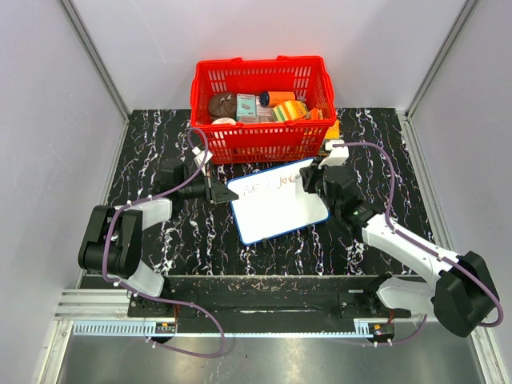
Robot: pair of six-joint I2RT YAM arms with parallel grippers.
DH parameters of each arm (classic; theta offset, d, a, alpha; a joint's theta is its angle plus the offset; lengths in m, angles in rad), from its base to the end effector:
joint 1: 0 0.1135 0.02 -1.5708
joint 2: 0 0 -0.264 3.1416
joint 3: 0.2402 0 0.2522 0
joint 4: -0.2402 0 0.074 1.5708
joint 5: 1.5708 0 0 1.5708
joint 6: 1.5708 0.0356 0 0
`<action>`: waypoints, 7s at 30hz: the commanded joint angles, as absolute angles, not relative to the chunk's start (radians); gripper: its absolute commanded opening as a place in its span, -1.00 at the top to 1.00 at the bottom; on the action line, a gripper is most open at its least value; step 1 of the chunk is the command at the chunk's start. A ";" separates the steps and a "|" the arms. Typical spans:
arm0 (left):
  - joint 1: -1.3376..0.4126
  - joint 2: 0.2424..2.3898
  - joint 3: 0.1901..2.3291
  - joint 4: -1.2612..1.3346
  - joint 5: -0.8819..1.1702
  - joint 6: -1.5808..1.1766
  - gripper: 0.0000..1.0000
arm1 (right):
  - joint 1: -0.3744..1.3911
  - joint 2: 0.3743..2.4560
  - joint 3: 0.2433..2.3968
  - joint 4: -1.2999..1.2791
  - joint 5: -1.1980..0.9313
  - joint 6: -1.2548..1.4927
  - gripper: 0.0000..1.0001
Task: Write a sentence on the whiteboard
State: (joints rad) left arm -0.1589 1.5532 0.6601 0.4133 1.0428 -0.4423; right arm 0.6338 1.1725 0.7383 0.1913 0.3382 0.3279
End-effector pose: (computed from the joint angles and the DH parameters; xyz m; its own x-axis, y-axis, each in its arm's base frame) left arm 0.2886 -0.0774 0.1818 -0.7699 -0.0950 -0.6311 0.5608 0.3713 -0.7401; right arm 0.2242 0.1501 0.2823 -0.2798 0.1714 -0.9446 -0.2208 0.9461 0.2371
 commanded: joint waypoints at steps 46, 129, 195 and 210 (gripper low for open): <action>-0.169 1.552 0.650 0.423 0.928 -0.334 1.00 | 0.578 1.157 0.818 0.224 0.342 0.313 1.00; -0.169 1.551 0.649 0.423 0.925 -0.334 1.00 | 0.574 0.827 0.643 0.238 0.152 0.322 1.00; -0.170 1.546 0.646 0.423 0.923 -0.333 1.00 | 1.118 1.374 0.729 0.486 0.617 0.153 1.00; -0.170 1.546 0.644 0.425 0.922 -0.333 1.00 | 1.118 1.338 0.689 0.439 0.594 0.183 1.00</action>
State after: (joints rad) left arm -0.1619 1.5532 0.6601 0.4126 1.0393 -0.4408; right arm 1.1110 1.3651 0.7063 0.4664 0.5842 0.1650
